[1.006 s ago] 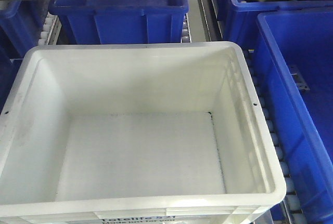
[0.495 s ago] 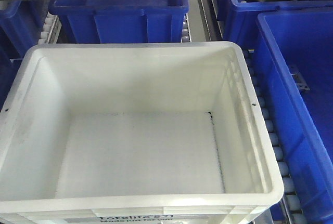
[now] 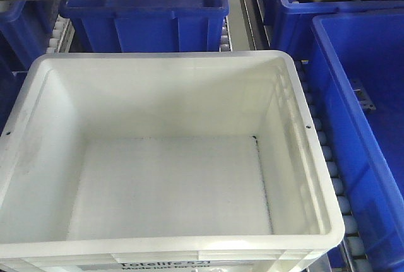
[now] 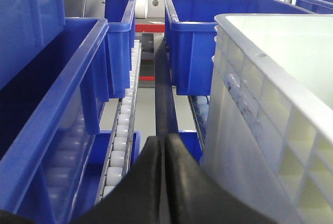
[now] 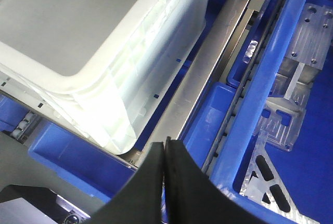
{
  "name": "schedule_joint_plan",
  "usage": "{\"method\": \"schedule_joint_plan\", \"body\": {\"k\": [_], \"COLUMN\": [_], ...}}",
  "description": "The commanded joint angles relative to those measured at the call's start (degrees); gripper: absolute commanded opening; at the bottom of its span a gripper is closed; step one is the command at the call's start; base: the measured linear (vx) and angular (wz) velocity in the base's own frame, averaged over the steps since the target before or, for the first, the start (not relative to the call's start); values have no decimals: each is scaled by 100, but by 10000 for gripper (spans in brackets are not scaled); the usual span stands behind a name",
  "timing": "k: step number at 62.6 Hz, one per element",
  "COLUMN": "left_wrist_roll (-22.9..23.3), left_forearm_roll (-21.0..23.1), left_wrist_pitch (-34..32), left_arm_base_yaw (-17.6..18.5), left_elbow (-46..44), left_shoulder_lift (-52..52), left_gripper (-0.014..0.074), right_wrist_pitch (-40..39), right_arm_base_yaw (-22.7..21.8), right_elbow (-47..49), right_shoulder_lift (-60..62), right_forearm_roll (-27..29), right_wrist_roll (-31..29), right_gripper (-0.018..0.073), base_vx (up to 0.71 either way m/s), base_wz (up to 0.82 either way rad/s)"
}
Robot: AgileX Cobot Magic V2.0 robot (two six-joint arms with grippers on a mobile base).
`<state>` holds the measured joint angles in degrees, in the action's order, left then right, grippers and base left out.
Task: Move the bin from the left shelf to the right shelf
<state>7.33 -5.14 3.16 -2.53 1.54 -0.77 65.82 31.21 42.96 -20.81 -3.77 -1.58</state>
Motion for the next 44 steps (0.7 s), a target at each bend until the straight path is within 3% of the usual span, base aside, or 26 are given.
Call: {"method": "schedule_joint_plan", "body": {"k": [1,44], "left_wrist_roll": [162,157], "left_forearm_roll": [99,99], "left_wrist_pitch": [-595,-590], "left_arm_base_yaw": [2,2], "left_elbow": [-125,-125], "left_shoulder_lift": [-62,-57], "left_gripper": [1,3], "right_wrist_pitch": [-322,-322], "right_arm_base_yaw": [7,7], "right_elbow": [139,139], "right_shoulder_lift": [-61,-61], "right_forearm_roll": [-31,-31], "right_wrist_roll": [-38,-38], "right_gripper": [-9,-9], "base_vx": [0,0], "base_wz": [0,0]}}
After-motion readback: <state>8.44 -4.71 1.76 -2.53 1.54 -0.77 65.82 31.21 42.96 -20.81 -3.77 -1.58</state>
